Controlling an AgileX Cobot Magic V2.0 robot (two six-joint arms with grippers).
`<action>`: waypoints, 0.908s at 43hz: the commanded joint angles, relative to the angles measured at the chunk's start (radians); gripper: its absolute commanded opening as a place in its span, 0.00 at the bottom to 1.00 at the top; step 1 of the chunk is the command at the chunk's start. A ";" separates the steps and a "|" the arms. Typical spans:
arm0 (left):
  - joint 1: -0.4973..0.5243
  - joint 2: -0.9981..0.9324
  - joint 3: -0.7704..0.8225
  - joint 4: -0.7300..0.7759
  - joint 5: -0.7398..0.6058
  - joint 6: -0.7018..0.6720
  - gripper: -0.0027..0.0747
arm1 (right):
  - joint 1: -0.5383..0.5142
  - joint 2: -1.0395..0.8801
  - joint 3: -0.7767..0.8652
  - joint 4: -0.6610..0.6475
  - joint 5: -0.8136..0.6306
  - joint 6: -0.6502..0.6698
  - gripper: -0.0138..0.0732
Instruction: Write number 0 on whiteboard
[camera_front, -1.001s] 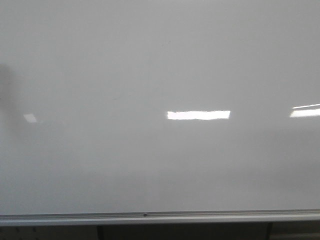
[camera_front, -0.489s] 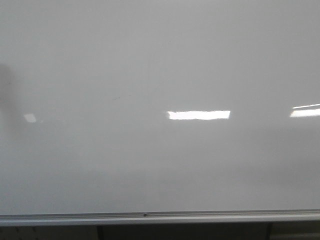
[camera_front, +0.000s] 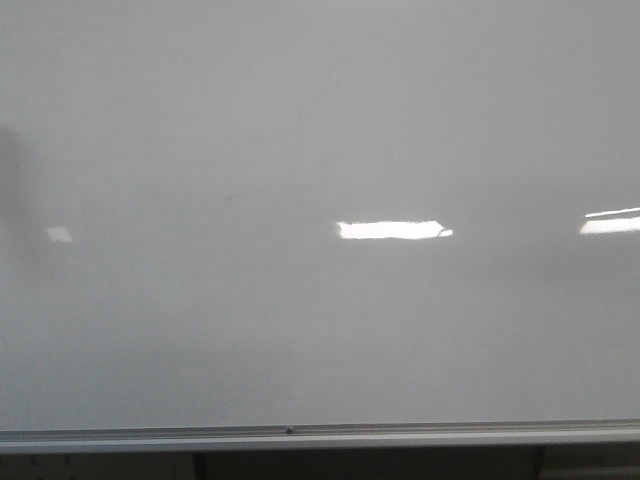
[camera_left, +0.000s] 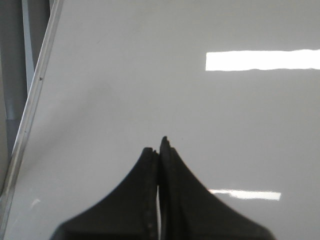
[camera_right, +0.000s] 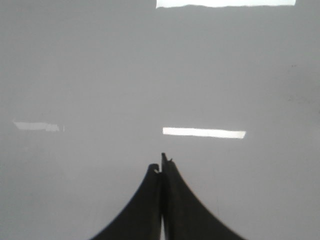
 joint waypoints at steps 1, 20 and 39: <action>-0.001 0.073 -0.150 0.007 0.112 -0.007 0.01 | 0.001 0.107 -0.151 -0.008 0.039 -0.012 0.08; -0.001 0.377 -0.320 0.014 0.288 -0.003 0.14 | 0.003 0.362 -0.262 -0.003 0.053 -0.012 0.22; -0.001 0.413 -0.318 0.013 0.296 0.001 0.91 | 0.003 0.362 -0.262 -0.003 0.054 -0.012 0.80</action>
